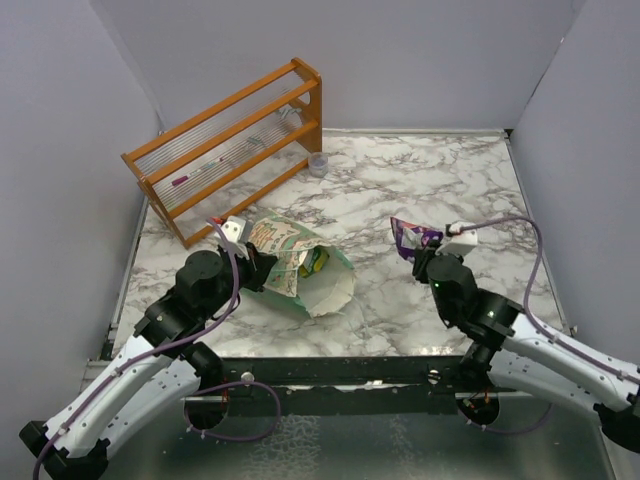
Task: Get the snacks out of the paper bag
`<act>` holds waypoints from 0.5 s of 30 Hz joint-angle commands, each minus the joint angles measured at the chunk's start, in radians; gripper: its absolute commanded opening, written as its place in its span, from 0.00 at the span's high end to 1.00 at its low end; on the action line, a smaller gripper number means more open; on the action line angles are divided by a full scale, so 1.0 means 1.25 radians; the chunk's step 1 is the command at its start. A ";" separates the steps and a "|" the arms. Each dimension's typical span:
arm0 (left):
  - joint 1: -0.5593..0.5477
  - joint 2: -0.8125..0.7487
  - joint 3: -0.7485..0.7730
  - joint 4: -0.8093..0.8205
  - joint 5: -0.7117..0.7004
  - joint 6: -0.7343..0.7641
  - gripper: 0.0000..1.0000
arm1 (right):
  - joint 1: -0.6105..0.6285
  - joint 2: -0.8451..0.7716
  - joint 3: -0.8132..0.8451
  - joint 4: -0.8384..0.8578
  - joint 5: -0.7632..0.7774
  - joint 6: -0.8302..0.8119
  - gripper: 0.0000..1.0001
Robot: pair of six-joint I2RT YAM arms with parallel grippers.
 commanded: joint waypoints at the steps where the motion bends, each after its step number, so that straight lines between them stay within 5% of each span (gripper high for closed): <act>1: 0.000 -0.010 0.019 -0.017 -0.034 0.009 1.00 | -0.026 0.165 0.063 0.146 0.061 0.002 0.79; 11: -0.004 -0.027 0.019 -0.018 -0.023 0.003 1.00 | -0.575 0.460 0.207 0.263 -0.550 0.101 0.77; 15: -0.006 -0.052 0.016 -0.016 -0.028 0.000 1.00 | -0.753 0.612 0.284 0.295 -0.741 0.252 0.77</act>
